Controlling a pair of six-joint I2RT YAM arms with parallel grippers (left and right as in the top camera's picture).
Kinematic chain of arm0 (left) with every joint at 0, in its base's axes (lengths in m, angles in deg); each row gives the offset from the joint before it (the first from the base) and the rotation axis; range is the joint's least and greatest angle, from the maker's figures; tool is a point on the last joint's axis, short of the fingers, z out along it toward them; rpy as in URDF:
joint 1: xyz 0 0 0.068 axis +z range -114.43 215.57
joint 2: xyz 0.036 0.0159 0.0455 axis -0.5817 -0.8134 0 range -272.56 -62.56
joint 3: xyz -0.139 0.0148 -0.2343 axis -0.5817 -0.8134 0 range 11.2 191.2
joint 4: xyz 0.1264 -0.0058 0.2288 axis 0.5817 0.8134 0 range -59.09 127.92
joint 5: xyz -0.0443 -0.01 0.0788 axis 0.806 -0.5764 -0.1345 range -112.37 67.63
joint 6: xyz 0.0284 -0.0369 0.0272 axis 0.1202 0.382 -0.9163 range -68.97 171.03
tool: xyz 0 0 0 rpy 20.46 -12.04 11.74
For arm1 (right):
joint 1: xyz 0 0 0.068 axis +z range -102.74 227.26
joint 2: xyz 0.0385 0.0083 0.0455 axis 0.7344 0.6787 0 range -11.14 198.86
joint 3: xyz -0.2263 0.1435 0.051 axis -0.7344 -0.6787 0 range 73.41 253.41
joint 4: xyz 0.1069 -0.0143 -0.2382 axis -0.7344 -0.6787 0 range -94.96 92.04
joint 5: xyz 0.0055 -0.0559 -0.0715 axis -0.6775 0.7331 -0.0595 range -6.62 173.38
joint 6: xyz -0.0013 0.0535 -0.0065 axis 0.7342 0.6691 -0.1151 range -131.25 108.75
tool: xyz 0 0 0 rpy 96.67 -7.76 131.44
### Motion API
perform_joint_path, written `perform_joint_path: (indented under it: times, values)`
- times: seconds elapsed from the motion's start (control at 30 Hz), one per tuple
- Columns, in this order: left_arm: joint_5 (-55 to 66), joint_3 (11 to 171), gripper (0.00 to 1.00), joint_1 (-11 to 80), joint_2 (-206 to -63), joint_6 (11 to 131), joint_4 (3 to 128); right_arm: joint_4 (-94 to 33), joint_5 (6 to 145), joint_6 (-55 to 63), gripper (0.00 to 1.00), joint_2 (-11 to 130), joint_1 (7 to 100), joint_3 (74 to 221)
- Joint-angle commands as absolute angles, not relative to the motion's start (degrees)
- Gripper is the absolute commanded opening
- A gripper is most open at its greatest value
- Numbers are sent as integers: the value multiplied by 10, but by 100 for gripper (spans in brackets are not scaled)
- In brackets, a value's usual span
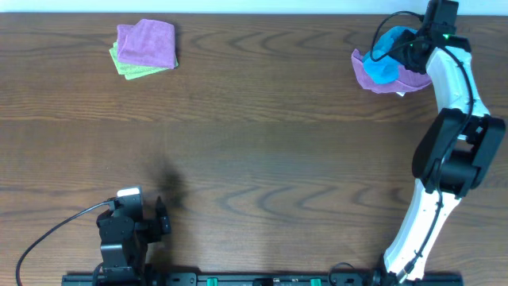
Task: Fold the cloth
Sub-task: 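Grasp the blue cloth and drag it toward table center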
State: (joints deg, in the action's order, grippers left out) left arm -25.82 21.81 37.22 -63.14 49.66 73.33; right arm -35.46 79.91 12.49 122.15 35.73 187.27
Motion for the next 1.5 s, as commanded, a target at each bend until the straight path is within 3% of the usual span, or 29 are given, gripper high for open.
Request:
perform_joint_path:
  times: [0.0, 0.07, 0.77, 1.47]
  values:
    - [-264, 207, 95, 370, -628, 493, 741, -363, 797, 125, 17, 1229, 361, 1882]
    - [-264, 207, 95, 370, -628, 493, 741, -371, 797, 125, 1, 1229, 361, 1882]
    - [-264, 207, 95, 370, -628, 493, 741, -444, 820, 124, 1, 1163, 410, 1882]
    - [-264, 207, 95, 370, -628, 493, 741, -660, 831, 128, 2, 1040, 524, 1882]
